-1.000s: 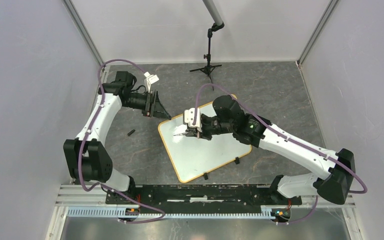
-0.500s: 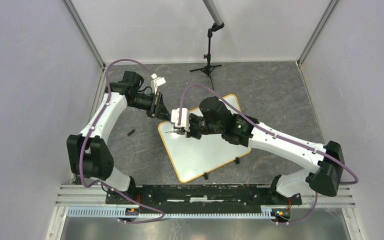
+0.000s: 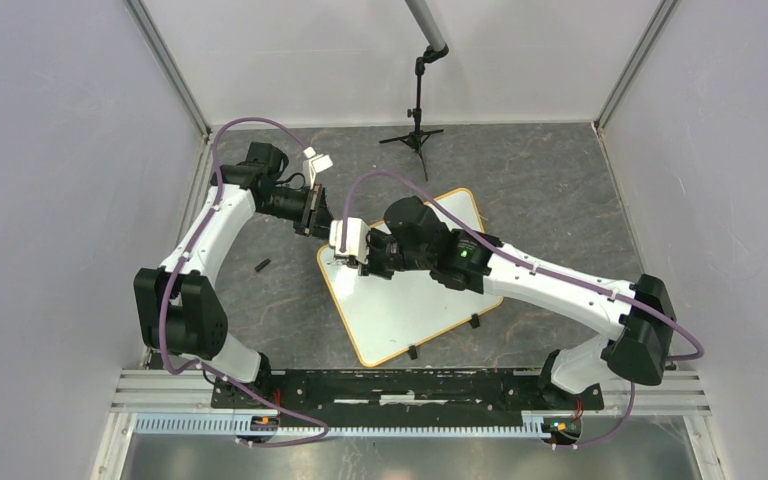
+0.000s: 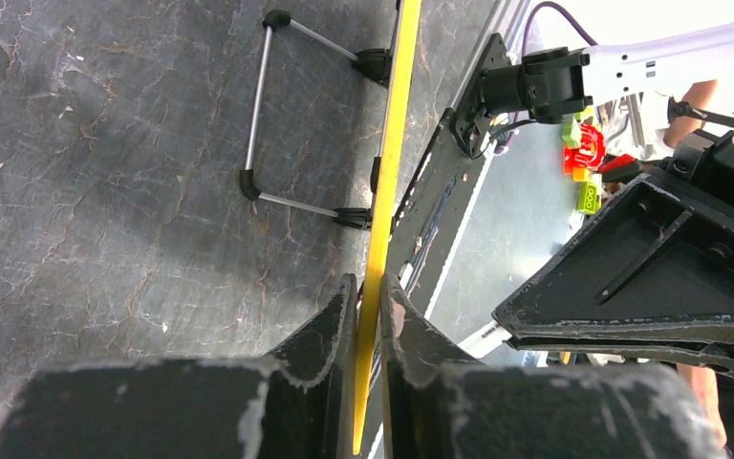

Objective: Write a sentence on the whiteboard
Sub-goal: Hold the whiteboard at the center of the board, then write a sentence on the whiteboard.

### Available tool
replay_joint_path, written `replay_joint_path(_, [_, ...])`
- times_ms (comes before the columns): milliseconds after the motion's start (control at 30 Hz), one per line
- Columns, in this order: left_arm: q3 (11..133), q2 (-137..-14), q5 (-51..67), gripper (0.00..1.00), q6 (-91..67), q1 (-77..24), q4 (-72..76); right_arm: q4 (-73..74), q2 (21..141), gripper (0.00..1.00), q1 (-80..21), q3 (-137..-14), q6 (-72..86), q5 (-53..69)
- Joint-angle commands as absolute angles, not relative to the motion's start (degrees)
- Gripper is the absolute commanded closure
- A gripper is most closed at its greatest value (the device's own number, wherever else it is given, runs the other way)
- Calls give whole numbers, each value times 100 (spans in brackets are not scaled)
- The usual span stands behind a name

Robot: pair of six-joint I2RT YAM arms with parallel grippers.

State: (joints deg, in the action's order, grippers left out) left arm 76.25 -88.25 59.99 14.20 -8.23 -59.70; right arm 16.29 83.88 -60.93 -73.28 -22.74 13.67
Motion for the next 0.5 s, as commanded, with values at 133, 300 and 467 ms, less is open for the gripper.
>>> replay_joint_path(133, [7726,-8854,5897,97,1582,-845,-5889,1323,8405,100,-6130,-7630,-2154,1056])
replay_joint_path(300, [7726,-8845,5897,98,1595,-844,-5889,1277,8413,100,-6129,-7560,-2203,964])
replay_joint_path(467, [7707,-8832,5906,98,1595,-849,-5896,1292,8403,100,-6123,-7423,-2310,867])
